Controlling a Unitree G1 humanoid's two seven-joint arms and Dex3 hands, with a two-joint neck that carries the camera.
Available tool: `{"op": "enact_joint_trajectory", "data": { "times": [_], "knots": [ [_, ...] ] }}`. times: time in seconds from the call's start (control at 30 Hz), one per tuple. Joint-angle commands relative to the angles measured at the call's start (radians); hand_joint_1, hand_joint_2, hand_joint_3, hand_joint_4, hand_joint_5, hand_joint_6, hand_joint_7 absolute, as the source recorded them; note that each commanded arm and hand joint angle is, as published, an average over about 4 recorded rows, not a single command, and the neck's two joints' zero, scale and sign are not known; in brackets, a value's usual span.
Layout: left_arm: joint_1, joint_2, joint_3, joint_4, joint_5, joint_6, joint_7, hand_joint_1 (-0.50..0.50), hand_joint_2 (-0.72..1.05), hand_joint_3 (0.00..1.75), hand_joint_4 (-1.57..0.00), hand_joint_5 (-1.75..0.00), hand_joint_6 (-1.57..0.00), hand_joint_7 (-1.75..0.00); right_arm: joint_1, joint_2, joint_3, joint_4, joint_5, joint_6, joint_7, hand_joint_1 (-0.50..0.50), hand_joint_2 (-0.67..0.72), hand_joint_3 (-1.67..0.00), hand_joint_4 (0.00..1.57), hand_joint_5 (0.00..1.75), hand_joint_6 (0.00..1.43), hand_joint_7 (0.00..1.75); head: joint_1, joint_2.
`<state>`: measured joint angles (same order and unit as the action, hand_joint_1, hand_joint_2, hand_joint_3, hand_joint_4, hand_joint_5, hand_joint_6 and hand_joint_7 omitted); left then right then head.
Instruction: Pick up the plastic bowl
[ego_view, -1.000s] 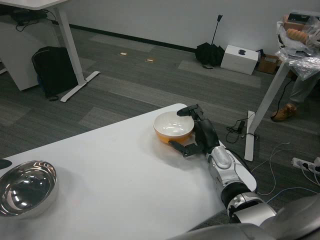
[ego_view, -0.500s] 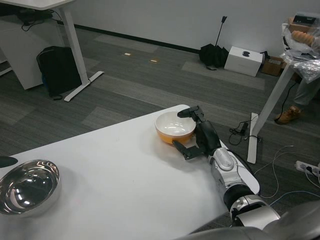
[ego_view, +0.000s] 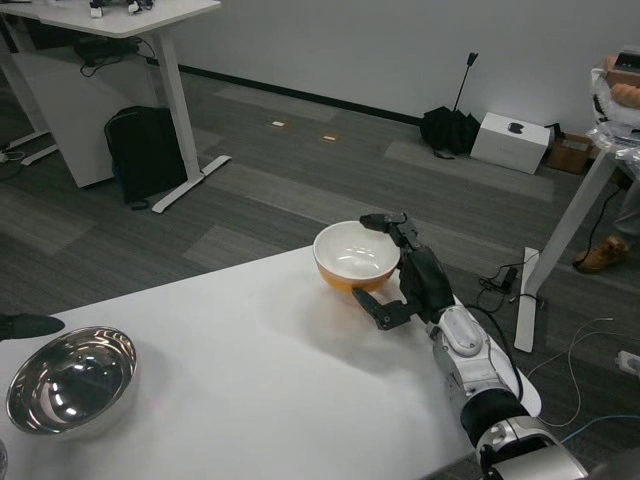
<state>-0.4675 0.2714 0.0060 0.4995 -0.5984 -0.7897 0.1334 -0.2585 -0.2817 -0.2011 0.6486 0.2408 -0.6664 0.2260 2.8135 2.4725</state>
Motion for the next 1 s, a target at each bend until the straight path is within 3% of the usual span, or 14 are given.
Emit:
{"op": "enact_joint_trajectory", "data": {
  "times": [0.03, 0.3, 0.43, 0.6, 0.77, 1.0],
  "knots": [
    [0.011, -0.005, 0.002, -0.012, 0.002, 0.001, 0.002, -0.39, -0.53, 0.0, -0.34, 0.0, -0.36, 0.0, -0.006, -0.011, 0.035, -0.072, 0.008, -0.01, 0.001, -0.42, -0.48, -1.59, 1.57, 1.07, 1.38, 1.05, 0.048, 0.009],
    [0.021, -0.004, -0.015, -0.036, -0.001, 0.025, -0.016, -0.39, -0.46, 0.0, -0.3, 0.0, -0.34, 0.0, -0.088, -0.03, 0.157, -0.127, 0.009, 0.002, -0.001, -0.42, -0.48, -1.59, 1.57, 1.07, 1.4, 1.05, 0.175, 0.069],
    [0.025, -0.006, -0.02, -0.051, -0.001, 0.046, -0.043, -0.39, -0.53, 0.0, -0.3, 0.0, -0.32, 0.0, -0.143, -0.051, 0.232, -0.127, 0.009, 0.018, -0.004, -0.42, -0.48, -1.59, 1.57, 1.07, 1.4, 1.05, 0.275, 0.148],
    [0.027, -0.006, -0.036, -0.058, -0.001, 0.053, -0.054, -0.39, -0.55, 0.0, -0.3, 0.0, -0.34, 0.0, -0.199, -0.065, 0.306, -0.121, 0.012, 0.025, -0.015, -0.42, -0.48, -1.59, 1.57, 1.07, 1.4, 1.03, 0.335, 0.19],
    [0.026, -0.007, -0.064, -0.059, -0.001, 0.07, -0.07, -0.39, -0.55, 0.0, -0.3, 0.0, -0.34, 0.0, -0.239, -0.067, 0.374, -0.112, 0.033, 0.025, -0.036, -0.42, -0.48, -1.59, 1.57, 1.07, 1.4, 0.98, 0.35, 0.212],
    [0.026, -0.014, -0.074, -0.058, -0.001, 0.085, -0.08, -0.39, -0.5, 0.0, -0.3, 0.0, -0.34, 0.0, -0.254, -0.065, 0.393, -0.119, 0.049, 0.018, -0.054, -0.42, -0.48, -1.59, 1.57, 1.07, 1.4, 0.98, 0.341, 0.225]
  ]
}}
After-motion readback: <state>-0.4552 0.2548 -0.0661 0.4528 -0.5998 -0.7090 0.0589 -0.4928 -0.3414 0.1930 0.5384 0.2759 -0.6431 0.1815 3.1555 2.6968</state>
